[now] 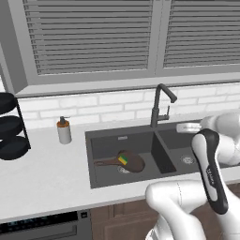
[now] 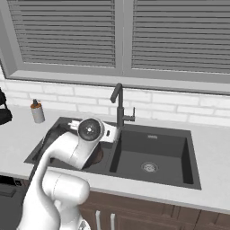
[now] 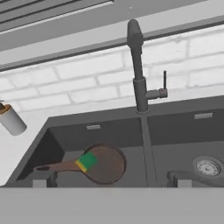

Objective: Pick the pan and sponge and place them into the sink. Then turn on the water.

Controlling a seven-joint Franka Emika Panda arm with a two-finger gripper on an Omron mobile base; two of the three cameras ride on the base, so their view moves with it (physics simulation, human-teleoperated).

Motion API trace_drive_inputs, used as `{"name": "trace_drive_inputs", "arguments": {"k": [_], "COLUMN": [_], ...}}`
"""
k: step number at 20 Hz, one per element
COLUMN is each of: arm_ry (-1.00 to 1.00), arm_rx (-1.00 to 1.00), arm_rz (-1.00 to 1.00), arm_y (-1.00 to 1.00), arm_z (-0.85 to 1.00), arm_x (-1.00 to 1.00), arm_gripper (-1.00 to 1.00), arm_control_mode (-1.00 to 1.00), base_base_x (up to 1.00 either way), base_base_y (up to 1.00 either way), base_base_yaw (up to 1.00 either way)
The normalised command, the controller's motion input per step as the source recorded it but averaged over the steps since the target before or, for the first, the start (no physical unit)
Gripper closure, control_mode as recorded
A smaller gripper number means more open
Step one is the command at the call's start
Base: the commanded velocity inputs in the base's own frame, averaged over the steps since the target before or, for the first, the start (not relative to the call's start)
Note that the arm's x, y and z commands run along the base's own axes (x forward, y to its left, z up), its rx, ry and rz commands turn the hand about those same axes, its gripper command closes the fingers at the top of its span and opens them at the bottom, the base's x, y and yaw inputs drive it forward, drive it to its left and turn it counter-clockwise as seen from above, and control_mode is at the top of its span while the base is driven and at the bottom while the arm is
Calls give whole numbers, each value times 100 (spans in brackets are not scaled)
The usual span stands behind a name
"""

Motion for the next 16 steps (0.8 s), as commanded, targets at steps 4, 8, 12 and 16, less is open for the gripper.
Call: {"name": "trace_drive_inputs", "arguments": {"k": [4,8,12,16], "arm_ry": [-18,-24,-26,-21], "arm_rx": [0,1,0,0], "arm_rz": [1,0,0,0], "arm_y": [-71,-54,-34,-29], "arm_z": [5,0,0,0], "arm_x": [0,0,7,12], "arm_gripper": [-100,-100,-100,-100], "arm_control_mode": [-100,-100,-100,-100], "base_base_x": [0,0,0,0], "base_base_y": [0,0,0,0], "base_base_yaw": [0,0,0,0]}}
